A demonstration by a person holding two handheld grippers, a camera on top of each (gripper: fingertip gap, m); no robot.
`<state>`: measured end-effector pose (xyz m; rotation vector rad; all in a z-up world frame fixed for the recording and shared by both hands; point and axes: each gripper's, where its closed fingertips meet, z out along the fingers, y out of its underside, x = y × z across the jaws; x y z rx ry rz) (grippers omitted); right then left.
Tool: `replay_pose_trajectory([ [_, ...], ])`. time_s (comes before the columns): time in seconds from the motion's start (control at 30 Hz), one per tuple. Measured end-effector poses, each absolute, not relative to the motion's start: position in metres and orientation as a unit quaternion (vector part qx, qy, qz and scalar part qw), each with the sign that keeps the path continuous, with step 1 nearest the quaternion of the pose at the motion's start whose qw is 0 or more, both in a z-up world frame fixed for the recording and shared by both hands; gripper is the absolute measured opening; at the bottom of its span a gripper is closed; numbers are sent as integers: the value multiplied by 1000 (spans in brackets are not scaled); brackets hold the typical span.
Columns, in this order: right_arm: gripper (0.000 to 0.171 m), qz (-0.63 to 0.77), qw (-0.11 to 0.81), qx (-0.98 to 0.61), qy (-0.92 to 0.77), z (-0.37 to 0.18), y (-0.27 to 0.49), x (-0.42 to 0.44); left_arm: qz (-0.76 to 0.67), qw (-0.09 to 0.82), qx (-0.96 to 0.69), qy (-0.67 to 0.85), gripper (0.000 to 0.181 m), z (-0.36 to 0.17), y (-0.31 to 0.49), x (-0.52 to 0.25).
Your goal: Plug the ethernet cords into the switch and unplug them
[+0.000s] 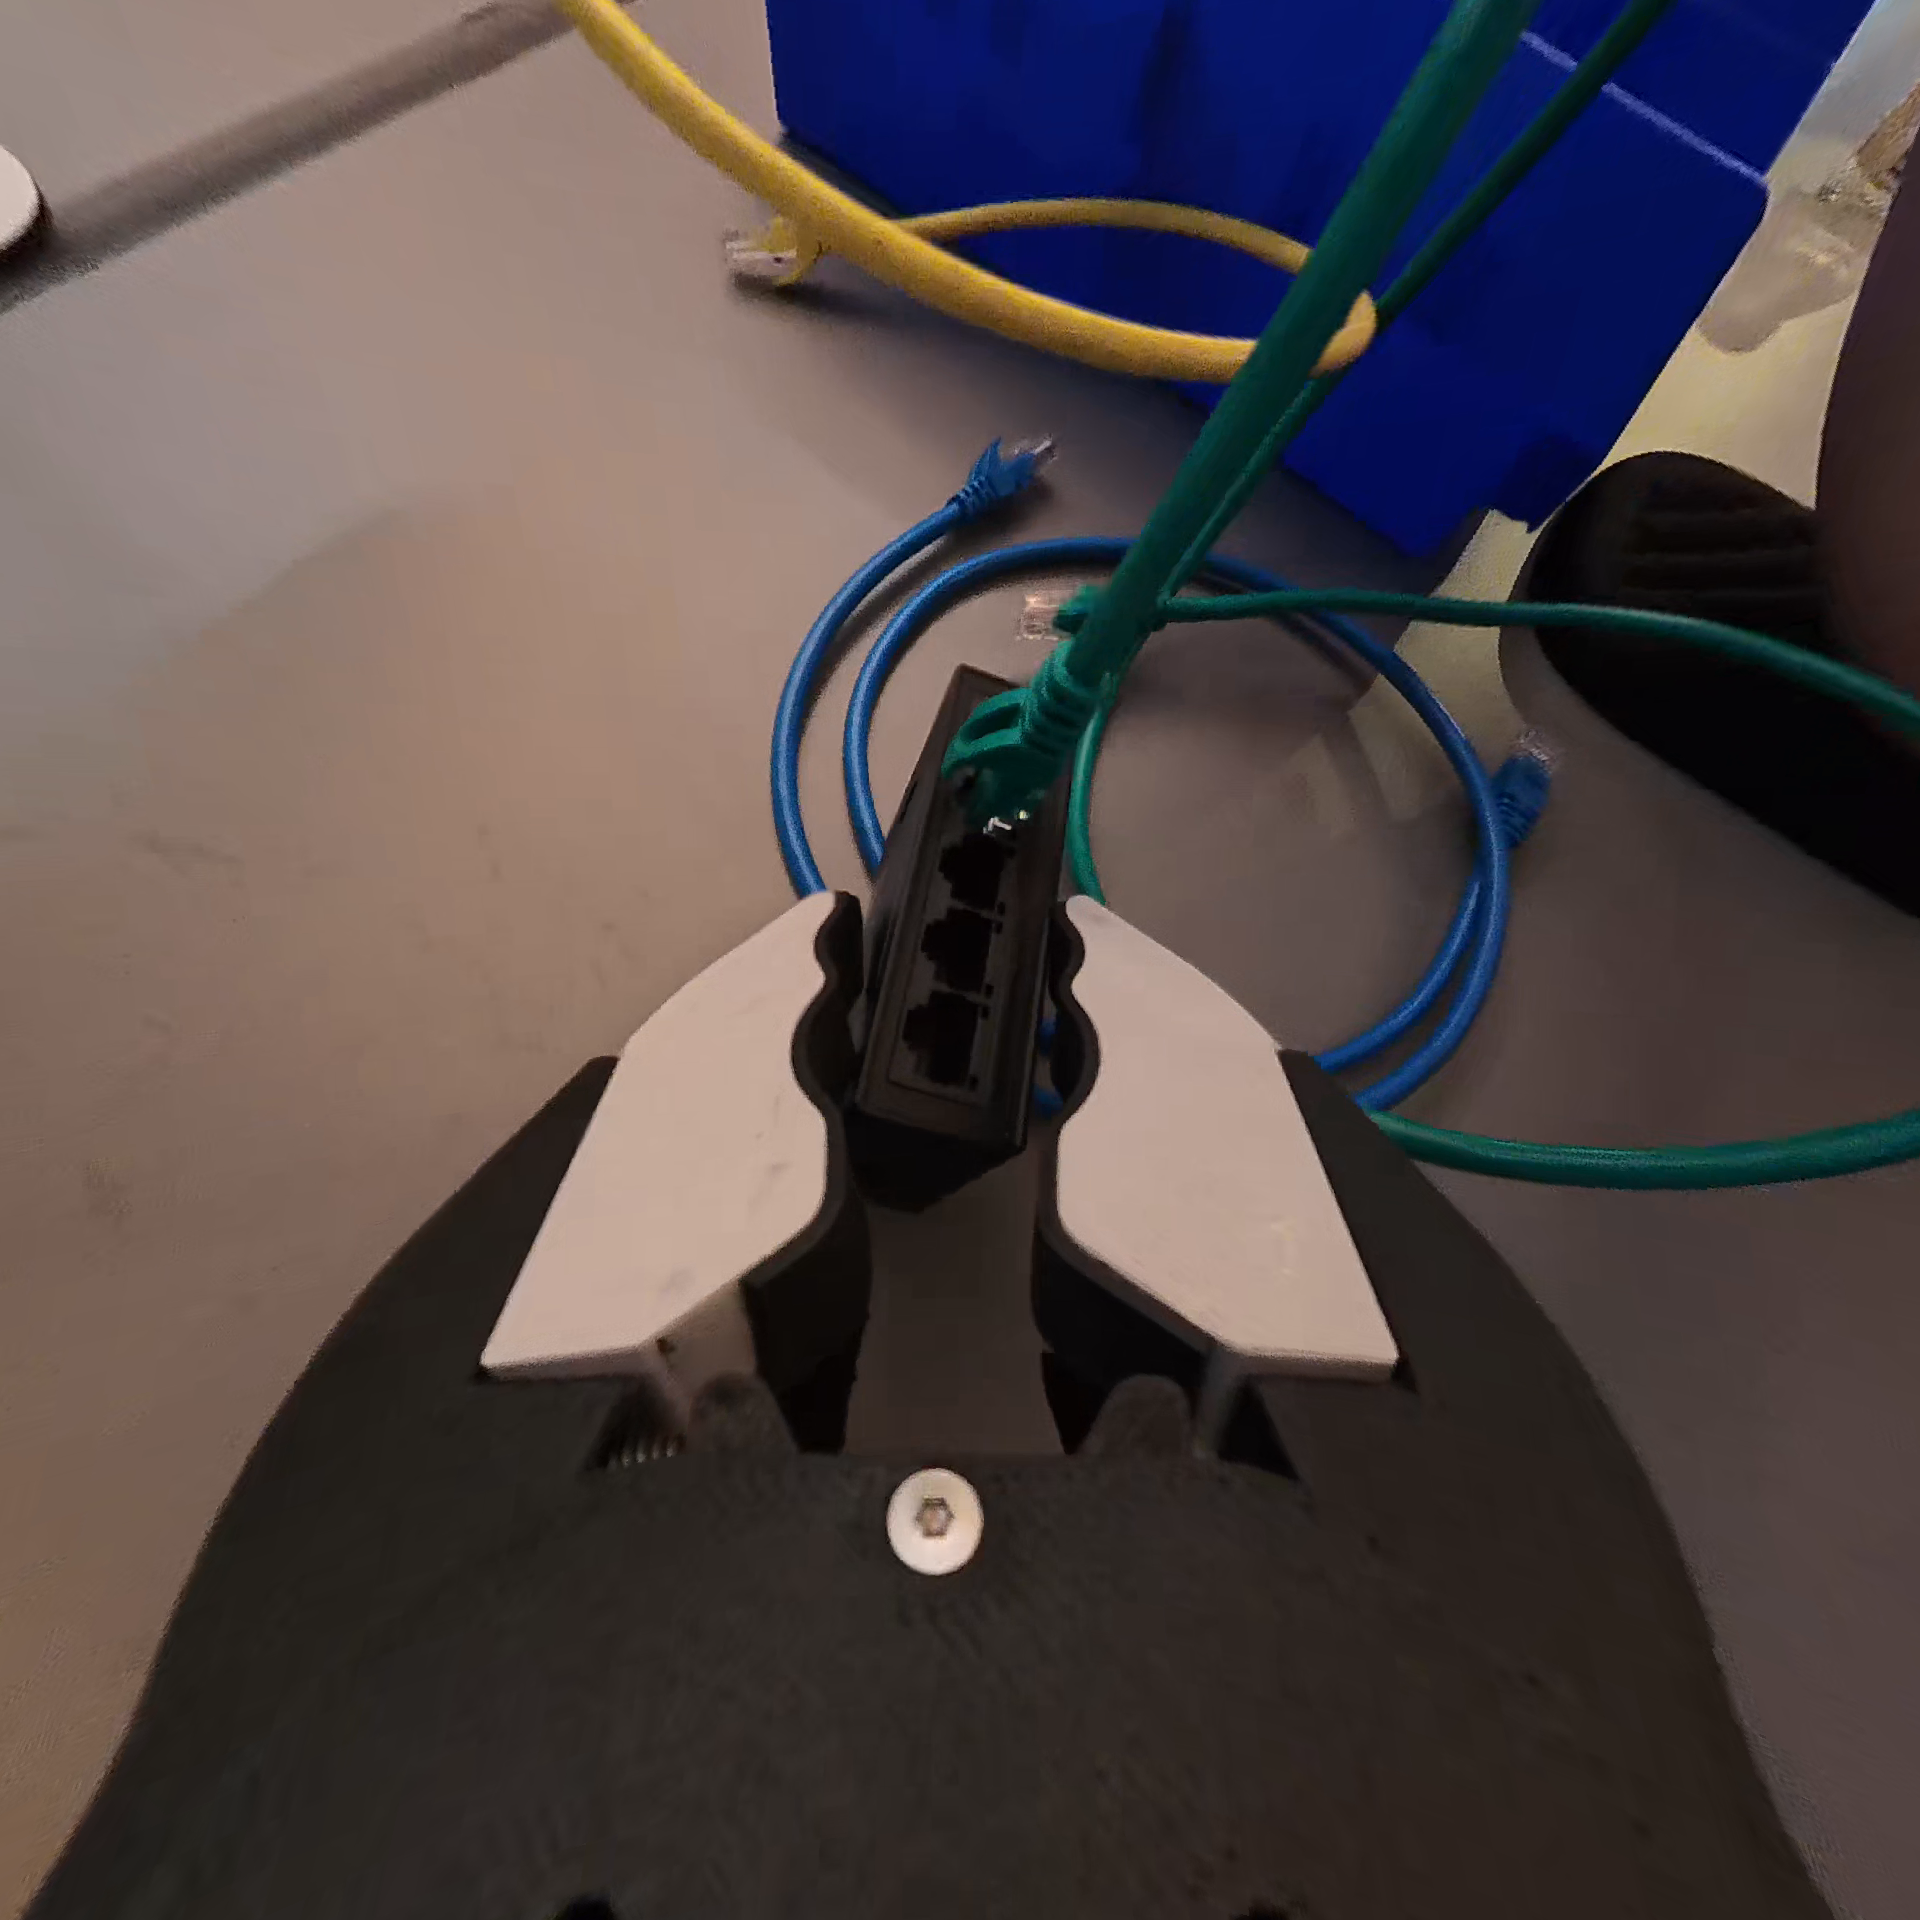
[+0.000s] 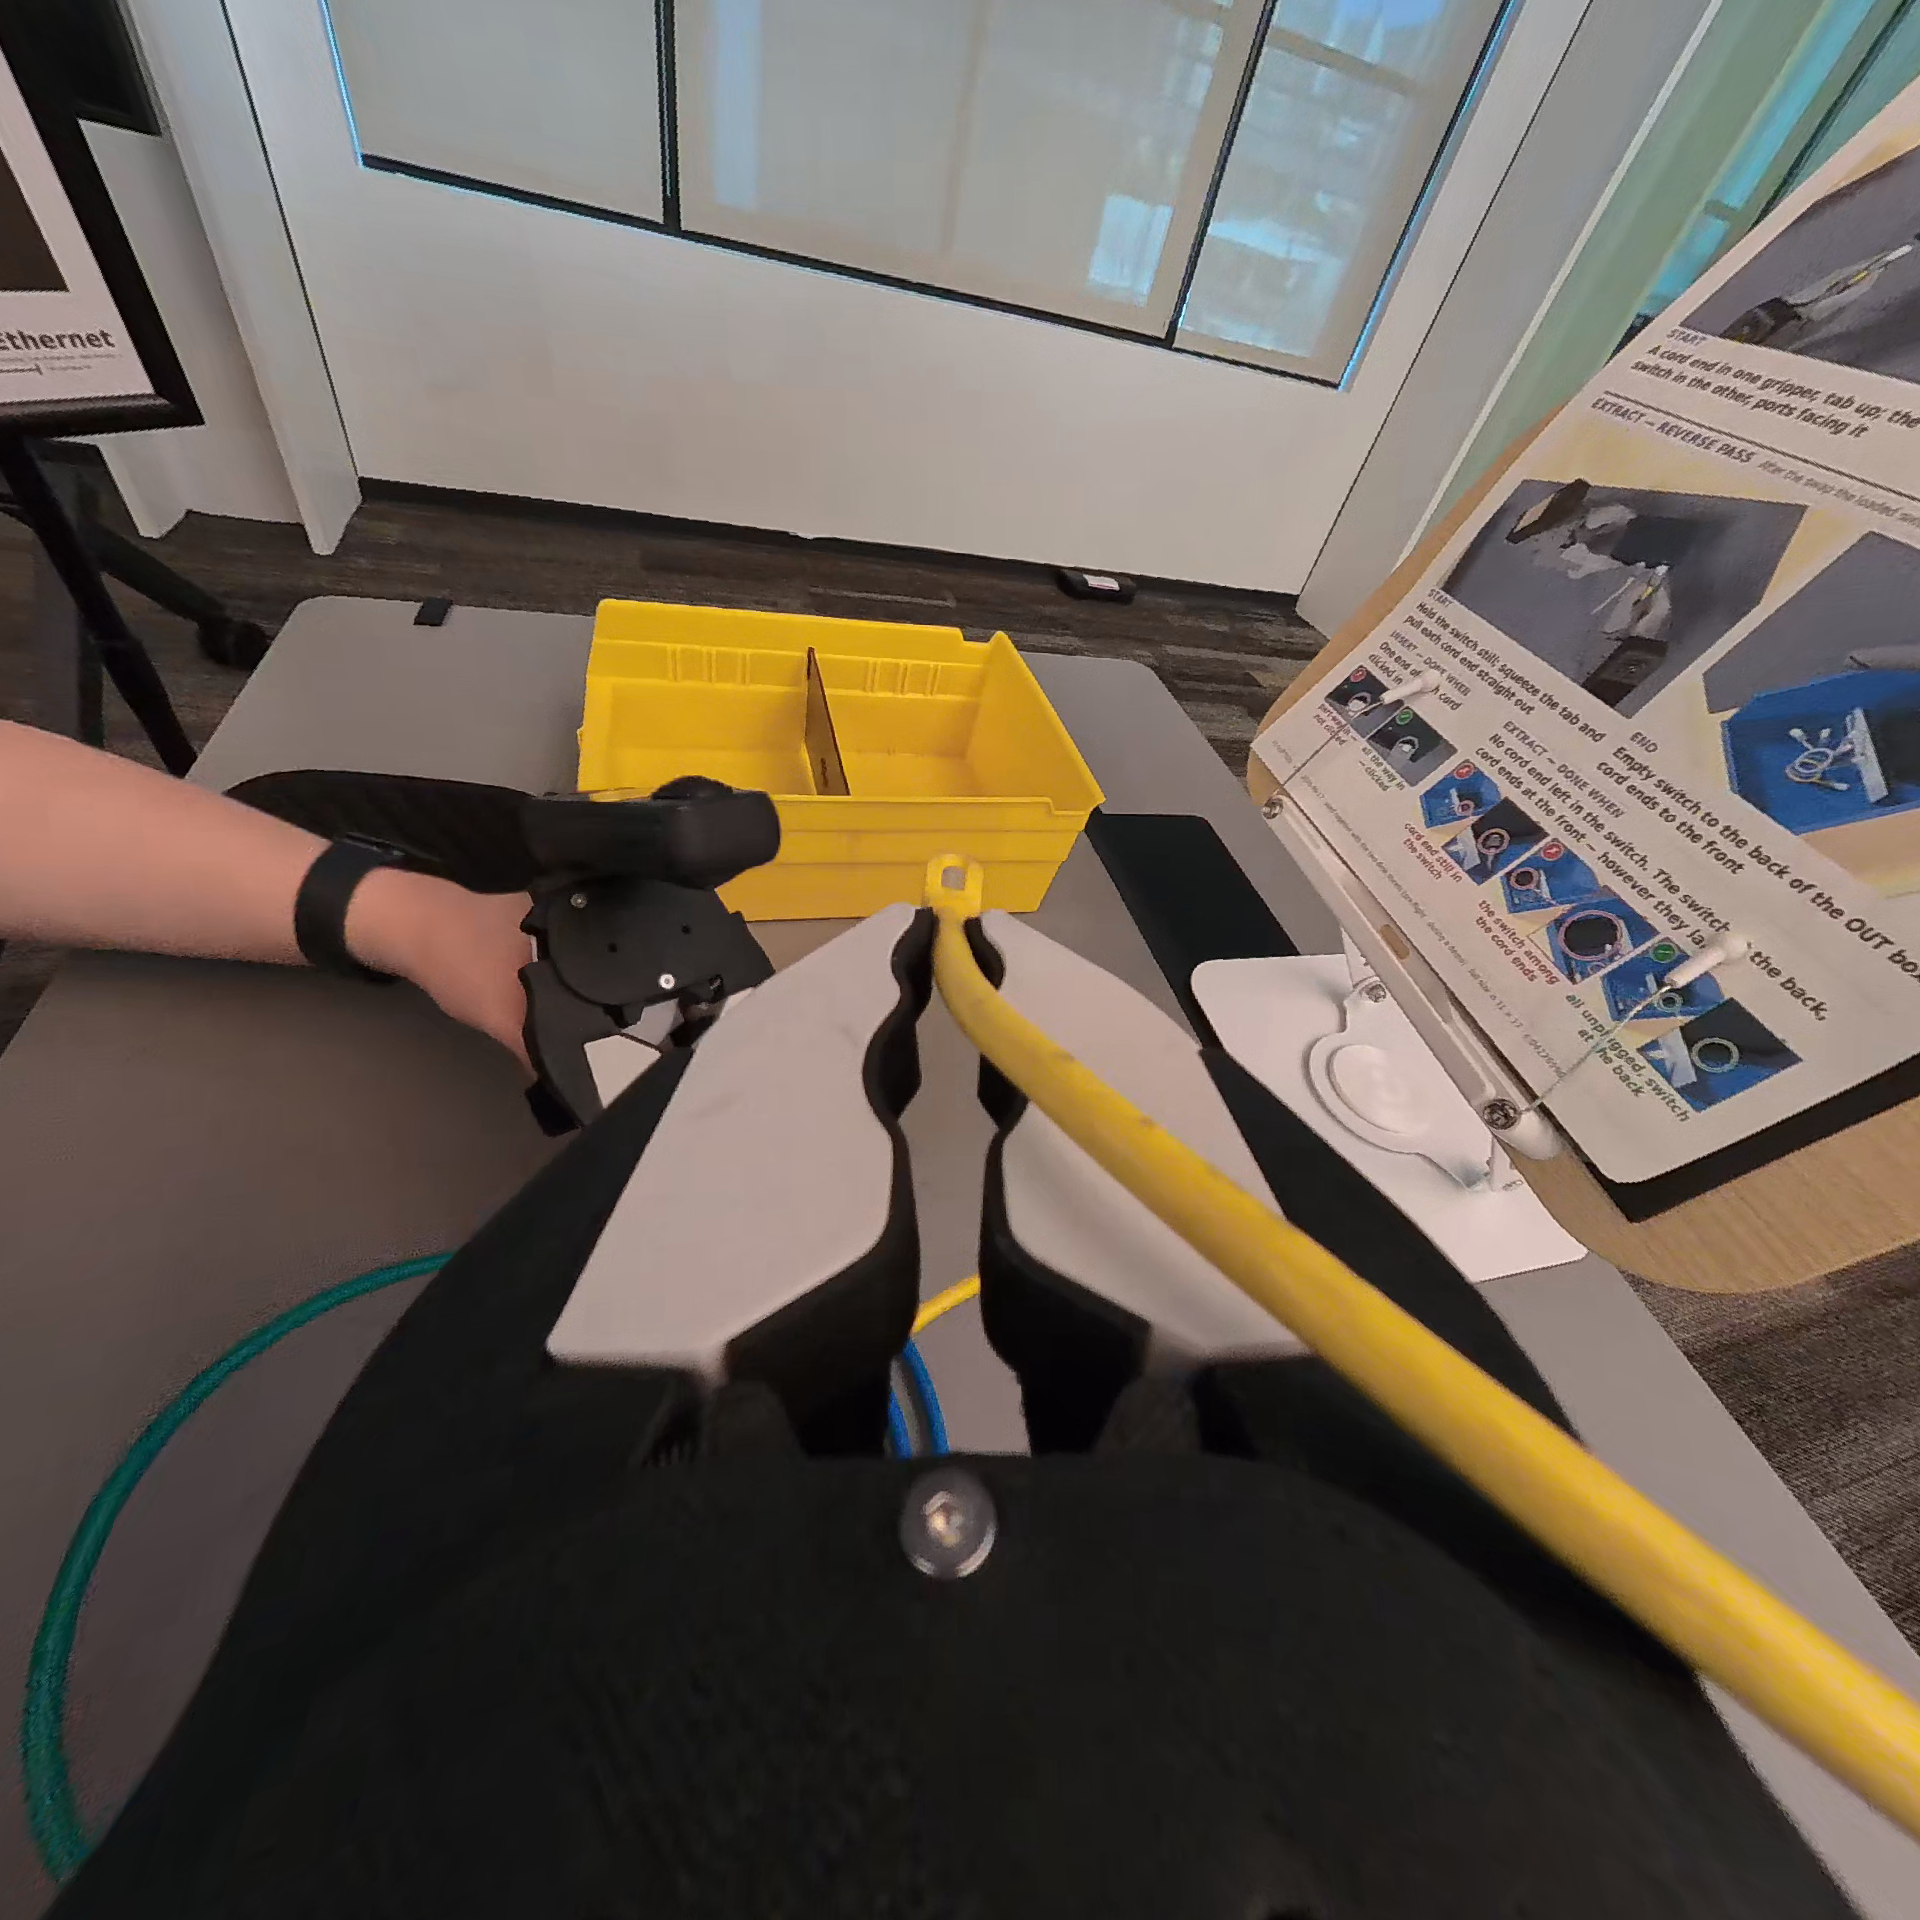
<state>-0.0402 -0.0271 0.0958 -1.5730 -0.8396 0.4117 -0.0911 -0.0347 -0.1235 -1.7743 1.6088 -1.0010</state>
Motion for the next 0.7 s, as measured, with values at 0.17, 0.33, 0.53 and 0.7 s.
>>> replay_pose_trajectory([
  [0.17, 6, 173, 605, -683, -370, 92, -26, -42, -366, 337, -637, 588, 33, -122, -27, -84],
  [0.33, 6, 171, 604, -686, -369, 91, -24, -41, -358, 351, -638, 584, 36, -124, -20, -80],
  [0.53, 6, 168, 603, -688, -367, 90, -23, -40, -298, 359, -640, 610, 38, -136, -13, -77],
  [0.7, 6, 162, 603, -689, -369, 90, -23, -40, -249, 311, -669, 628, 59, -158, -10, -76],
])
